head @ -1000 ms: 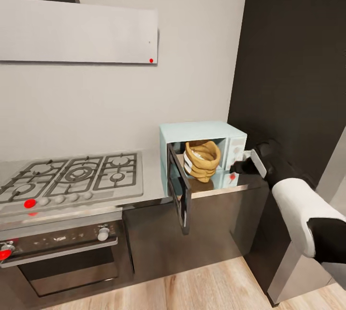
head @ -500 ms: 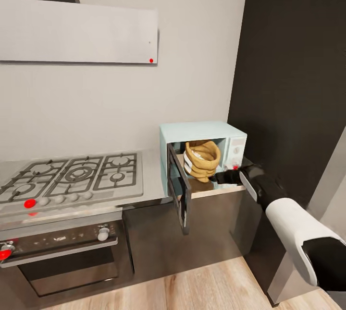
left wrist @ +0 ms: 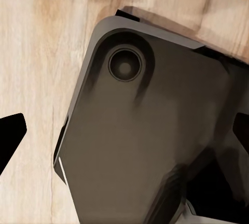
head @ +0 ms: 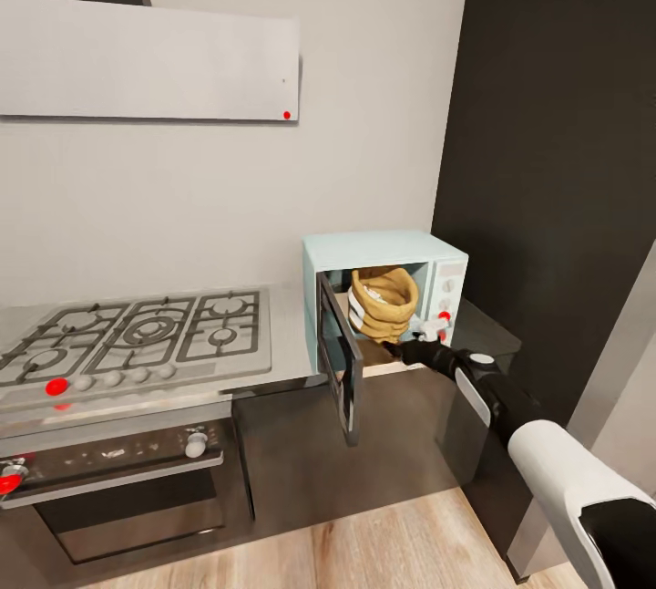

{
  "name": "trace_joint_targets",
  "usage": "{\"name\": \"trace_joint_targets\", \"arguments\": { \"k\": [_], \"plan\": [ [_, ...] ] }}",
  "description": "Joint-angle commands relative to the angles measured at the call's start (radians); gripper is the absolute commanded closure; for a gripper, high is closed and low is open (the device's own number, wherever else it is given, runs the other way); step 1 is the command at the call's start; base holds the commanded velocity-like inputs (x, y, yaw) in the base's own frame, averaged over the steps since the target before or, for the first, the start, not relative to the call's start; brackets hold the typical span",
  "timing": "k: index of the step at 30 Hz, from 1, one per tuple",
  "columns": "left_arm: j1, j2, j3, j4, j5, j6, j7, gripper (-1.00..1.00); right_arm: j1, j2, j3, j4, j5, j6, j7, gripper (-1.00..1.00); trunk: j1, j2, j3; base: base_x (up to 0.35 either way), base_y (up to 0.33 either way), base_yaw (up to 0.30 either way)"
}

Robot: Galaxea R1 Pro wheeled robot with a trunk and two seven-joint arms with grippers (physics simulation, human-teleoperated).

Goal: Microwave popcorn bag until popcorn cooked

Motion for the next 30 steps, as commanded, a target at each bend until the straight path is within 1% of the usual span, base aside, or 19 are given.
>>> {"name": "trace_joint_targets", "arguments": {
  "k": [1,2,4,5,6,11,22,30],
  "plan": [
    [0.0,0.0,0.0,-0.001,0.005,-0.001,-0.002,-1.0,0.0,-0.001,0.005,-0.003,-0.011,0.006,-0.027,-1.0,0.0,-0.001,-0.001,0.0,0.0,0.0],
    [0.0,0.0,0.0,-0.001,0.005,-0.001,-0.002,-1.0,0.0,0.002,0.005,-0.004,-0.011,0.004,-0.098,-1.0,0.0,-0.001,-0.001,0.0,0.0,0.0],
    [0.001,0.0,0.001,-0.001,0.005,-0.001,-0.002,-1.0,0.0,0.005,0.006,-0.007,-0.009,0.001,-0.179,-1.0,0.0,-0.001,-0.001,0.0,0.0,0.0],
    [0.001,0.0,0.001,-0.001,0.005,-0.001,-0.002,-1.0,0.0,0.006,0.007,-0.009,-0.007,-0.004,-0.206,-1.0,0.0,-0.001,-0.001,0.0,0.0,0.0],
    [0.001,0.0,0.001,-0.001,0.005,-0.001,-0.002,-1.0,0.0,0.007,0.007,-0.009,-0.006,-0.007,-0.214,-1.0,0.0,-0.001,-0.001,0.0,0.0,0.0],
    [0.0,0.001,0.002,-0.001,0.007,-0.001,-0.002,-1.0,0.0,0.009,0.007,-0.007,-0.005,-0.011,-0.23,-1.0,0.0,-0.001,-0.001,0.0,0.0,0.0],
    [0.0,0.002,0.003,-0.002,0.008,-0.001,-0.002,-1.0,0.0,0.009,0.007,-0.001,-0.003,-0.012,-0.232,-1.0,0.0,-0.001,-0.001,0.006,0.0,0.0],
    [0.0,0.002,0.003,-0.002,0.008,-0.001,-0.002,-1.0,0.0,0.009,0.009,-0.001,-0.001,-0.012,-0.225,-1.0,0.0,-0.001,-0.001,0.274,0.0,0.0]
  ]
}}
